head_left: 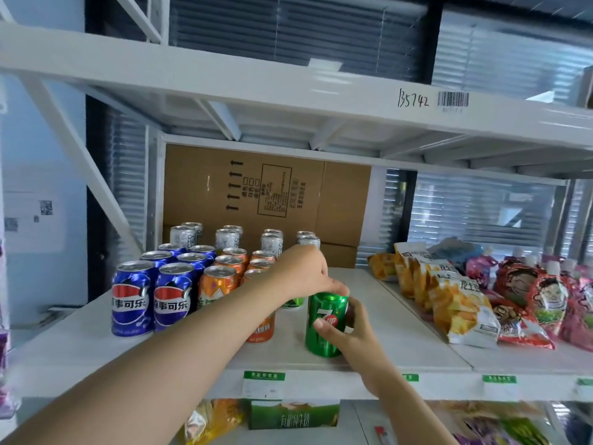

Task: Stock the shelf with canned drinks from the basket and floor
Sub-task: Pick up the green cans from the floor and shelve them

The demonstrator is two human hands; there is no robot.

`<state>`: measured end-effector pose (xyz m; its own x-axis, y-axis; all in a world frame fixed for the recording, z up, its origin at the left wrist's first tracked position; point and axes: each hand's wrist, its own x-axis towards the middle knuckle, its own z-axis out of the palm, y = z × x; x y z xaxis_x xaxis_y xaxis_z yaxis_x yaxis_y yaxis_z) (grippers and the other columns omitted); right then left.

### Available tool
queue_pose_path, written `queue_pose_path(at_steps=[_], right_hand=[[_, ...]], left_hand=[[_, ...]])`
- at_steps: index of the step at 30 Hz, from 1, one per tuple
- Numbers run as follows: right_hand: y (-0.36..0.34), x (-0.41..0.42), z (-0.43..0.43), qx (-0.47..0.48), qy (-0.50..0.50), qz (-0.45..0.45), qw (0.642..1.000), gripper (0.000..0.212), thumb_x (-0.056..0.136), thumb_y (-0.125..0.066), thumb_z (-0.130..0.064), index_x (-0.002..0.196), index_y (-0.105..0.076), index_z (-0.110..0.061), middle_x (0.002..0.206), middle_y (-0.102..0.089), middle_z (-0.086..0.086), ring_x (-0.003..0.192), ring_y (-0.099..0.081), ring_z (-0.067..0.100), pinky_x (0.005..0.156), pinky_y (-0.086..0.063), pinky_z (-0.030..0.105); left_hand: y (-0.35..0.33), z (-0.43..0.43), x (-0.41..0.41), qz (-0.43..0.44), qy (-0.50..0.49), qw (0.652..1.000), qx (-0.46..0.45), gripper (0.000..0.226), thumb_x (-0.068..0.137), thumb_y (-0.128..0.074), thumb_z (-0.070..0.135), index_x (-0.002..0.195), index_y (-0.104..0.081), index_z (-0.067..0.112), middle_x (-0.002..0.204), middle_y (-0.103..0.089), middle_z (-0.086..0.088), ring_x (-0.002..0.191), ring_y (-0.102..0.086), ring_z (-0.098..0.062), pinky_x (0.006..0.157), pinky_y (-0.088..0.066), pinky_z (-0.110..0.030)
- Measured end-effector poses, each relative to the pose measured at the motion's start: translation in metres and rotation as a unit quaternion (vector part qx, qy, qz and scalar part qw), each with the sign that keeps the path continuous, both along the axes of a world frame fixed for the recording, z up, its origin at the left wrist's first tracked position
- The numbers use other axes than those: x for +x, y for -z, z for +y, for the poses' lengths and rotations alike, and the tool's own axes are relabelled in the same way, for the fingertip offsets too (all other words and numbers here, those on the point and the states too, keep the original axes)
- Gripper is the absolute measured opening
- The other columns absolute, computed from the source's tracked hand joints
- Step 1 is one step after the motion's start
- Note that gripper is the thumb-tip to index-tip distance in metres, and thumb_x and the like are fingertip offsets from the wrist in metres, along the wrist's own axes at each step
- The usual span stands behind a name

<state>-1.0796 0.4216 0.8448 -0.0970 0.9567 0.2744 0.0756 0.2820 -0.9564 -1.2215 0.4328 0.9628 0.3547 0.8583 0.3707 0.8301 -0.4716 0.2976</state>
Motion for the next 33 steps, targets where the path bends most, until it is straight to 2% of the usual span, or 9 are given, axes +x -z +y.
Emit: queue_pose_path(at_steps=[4,7,9,11,16,20,24,27,33], right_hand=[[0.000,0.016,0.003,-0.027,-0.089,0.084,0.992,0.054,0.079,-0.069,-0.024,0.130,-0.052,-0.024,0.120,-0.069,0.000,0.112,-0.065,0.020,0.096,-0.053,0.040],[0.005,0.021,0.010,-0.016,-0.083,0.123,0.989,0.051,0.085,-0.064,-0.015,0.134,-0.052,-0.020,0.120,-0.069,0.006,0.113,-0.064,0.022,0.094,-0.053,0.039],[0.006,0.020,0.011,-0.003,-0.063,0.114,0.991,0.048,0.089,-0.063,-0.010,0.134,-0.052,-0.023,0.122,-0.067,0.007,0.112,-0.065,0.019,0.086,-0.056,0.030],[0.007,0.018,0.013,0.003,-0.055,0.088,0.995,0.049,0.090,-0.064,-0.010,0.135,-0.051,-0.025,0.126,-0.065,0.001,0.113,-0.064,0.016,0.083,-0.056,0.027],[0.012,0.004,0.017,0.024,-0.010,-0.016,1.000,0.050,0.086,-0.070,-0.010,0.130,-0.051,-0.025,0.119,-0.067,-0.005,0.113,-0.062,0.015,0.096,-0.053,0.035],[0.012,-0.002,0.020,0.037,0.039,-0.049,0.997,0.051,0.086,-0.071,-0.013,0.126,-0.045,-0.031,0.113,-0.064,-0.011,0.107,-0.061,0.010,0.094,-0.053,0.034],[0.006,0.000,0.035,0.036,0.069,-0.087,0.993,0.051,0.084,-0.073,-0.014,0.126,-0.046,-0.025,0.110,-0.064,-0.008,0.104,-0.061,0.013,0.096,-0.052,0.039],[0.002,-0.001,0.049,0.027,0.103,-0.111,0.988,0.048,0.084,-0.073,-0.015,0.116,-0.041,-0.030,0.103,-0.062,-0.009,0.102,-0.061,0.017,0.095,-0.051,0.040],[-0.004,-0.004,0.085,0.011,0.145,-0.131,0.981,0.039,0.085,-0.071,-0.014,0.108,-0.042,-0.024,0.100,-0.060,-0.004,0.097,-0.058,0.018,0.091,-0.050,0.037]], left_hand=[[-0.002,0.003,0.001,0.014,0.023,0.999,-0.022,0.028,0.076,-0.077,0.045,0.077,-0.073,0.017,0.064,-0.062,0.006,0.061,-0.056,-0.010,0.054,-0.039,-0.023],[-0.010,0.008,-0.004,0.037,0.052,0.997,-0.042,0.017,0.082,-0.076,0.024,0.096,-0.076,0.015,0.082,-0.067,0.007,0.063,-0.058,0.000,0.054,-0.044,-0.017],[-0.012,0.014,-0.008,0.047,0.055,0.996,-0.056,0.021,0.083,-0.074,0.016,0.104,-0.075,0.013,0.093,-0.072,0.004,0.074,-0.066,-0.004,0.069,-0.057,-0.025],[-0.015,0.017,-0.010,0.062,0.061,0.994,-0.069,0.021,0.083,-0.074,0.017,0.104,-0.076,0.013,0.102,-0.074,0.004,0.091,-0.069,-0.013,0.087,-0.056,-0.034],[-0.018,0.019,-0.004,0.085,0.069,0.992,-0.054,0.013,0.076,-0.080,0.029,0.085,-0.079,0.020,0.090,-0.075,0.006,0.083,-0.069,-0.012,0.081,-0.058,-0.038],[-0.019,0.025,0.001,0.121,0.072,0.989,-0.041,0.022,0.078,-0.078,0.025,0.098,-0.077,0.015,0.100,-0.075,0.003,0.087,-0.069,-0.011,0.083,-0.057,-0.036],[-0.014,0.041,0.005,0.125,0.064,0.990,-0.021,0.026,0.078,-0.079,0.023,0.102,-0.076,0.012,0.105,-0.074,0.001,0.094,-0.068,-0.012,0.088,-0.056,-0.036],[-0.013,0.054,0.013,0.135,0.057,0.989,-0.015,0.030,0.080,-0.077,0.020,0.108,-0.074,0.009,0.109,-0.073,-0.002,0.097,-0.067,-0.015,0.090,-0.054,-0.034],[-0.017,0.084,0.032,0.197,0.017,0.980,-0.008,0.030,0.083,-0.074,0.016,0.110,-0.071,0.003,0.106,-0.072,-0.012,0.094,-0.067,-0.025,0.085,-0.054,-0.036]])
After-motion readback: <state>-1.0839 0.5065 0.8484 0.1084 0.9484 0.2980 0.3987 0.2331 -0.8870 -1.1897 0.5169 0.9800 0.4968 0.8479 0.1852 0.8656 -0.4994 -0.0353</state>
